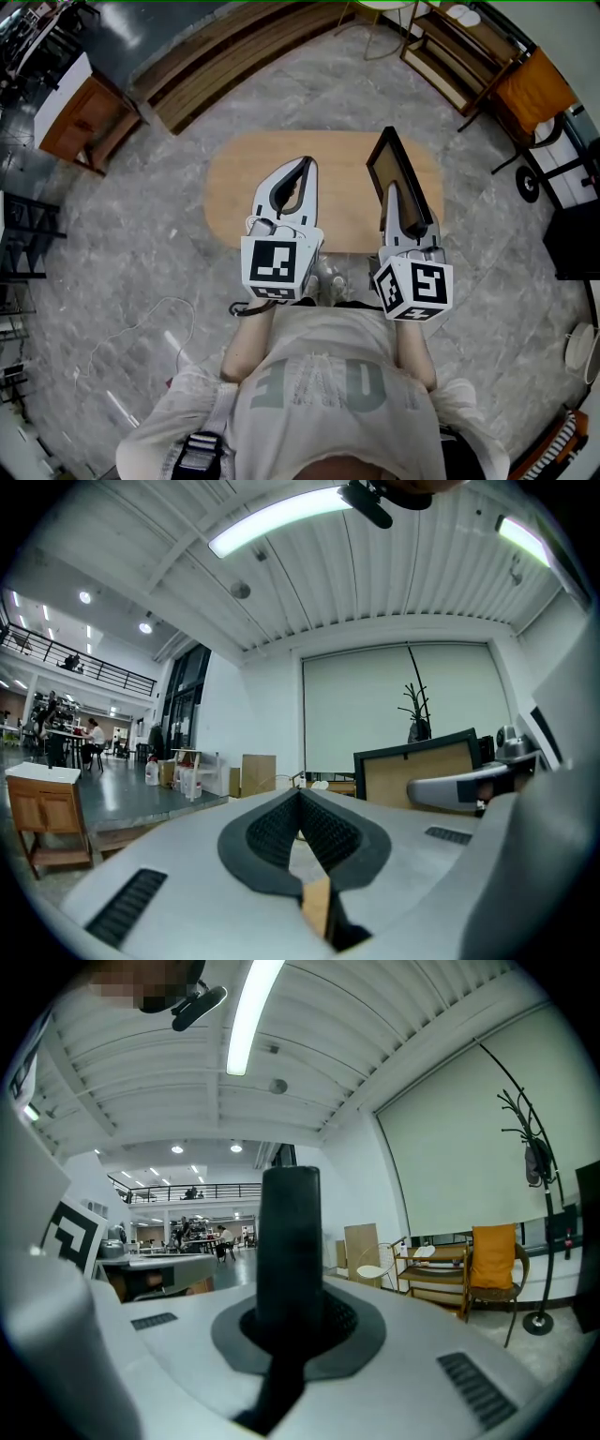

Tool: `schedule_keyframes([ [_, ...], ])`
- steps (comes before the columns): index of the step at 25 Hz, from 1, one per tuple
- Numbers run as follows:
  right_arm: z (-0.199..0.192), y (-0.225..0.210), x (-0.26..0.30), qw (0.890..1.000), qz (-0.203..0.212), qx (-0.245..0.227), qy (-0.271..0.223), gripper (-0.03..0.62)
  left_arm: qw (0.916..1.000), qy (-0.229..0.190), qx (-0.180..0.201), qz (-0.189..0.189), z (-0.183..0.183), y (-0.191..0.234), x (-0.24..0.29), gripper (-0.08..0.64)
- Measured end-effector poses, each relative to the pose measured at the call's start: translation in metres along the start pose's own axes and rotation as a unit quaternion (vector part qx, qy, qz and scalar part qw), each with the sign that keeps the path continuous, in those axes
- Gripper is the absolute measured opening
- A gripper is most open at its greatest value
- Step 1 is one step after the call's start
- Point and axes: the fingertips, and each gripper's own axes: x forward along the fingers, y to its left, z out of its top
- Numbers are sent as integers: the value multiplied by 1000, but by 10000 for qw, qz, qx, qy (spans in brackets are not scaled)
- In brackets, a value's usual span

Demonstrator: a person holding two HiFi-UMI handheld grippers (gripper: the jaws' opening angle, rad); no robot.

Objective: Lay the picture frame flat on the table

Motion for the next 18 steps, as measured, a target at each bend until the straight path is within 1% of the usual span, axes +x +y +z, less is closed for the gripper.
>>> schedule_keyframes([
  [3, 3, -4, 14, 9999, 31, -94, -37, 17, 10000, -32, 25, 23, -2, 5, 11, 9],
  [5, 0, -6, 25, 9999, 47, -138, -50, 17, 10000, -9, 34, 52, -10, 11, 18, 10],
  [8, -18, -9, 47, 9998, 48, -214, 17, 17, 9999, 82, 9, 116, -34, 21, 31, 11],
  [10, -35, -15, 63, 9995, 29, -300, 100, 17, 9998, 61, -74, 155, -50, 25, 41, 9],
  [15, -86, -28, 104, 9967, -82, -768, 268, 17, 9991, 281, -181, 260, -111, 43, 66, 9],
  [18, -122, -35, 116, 9916, -238, -1186, 463, 17, 9982, 436, -280, 306, -152, 51, 72, 10],
])
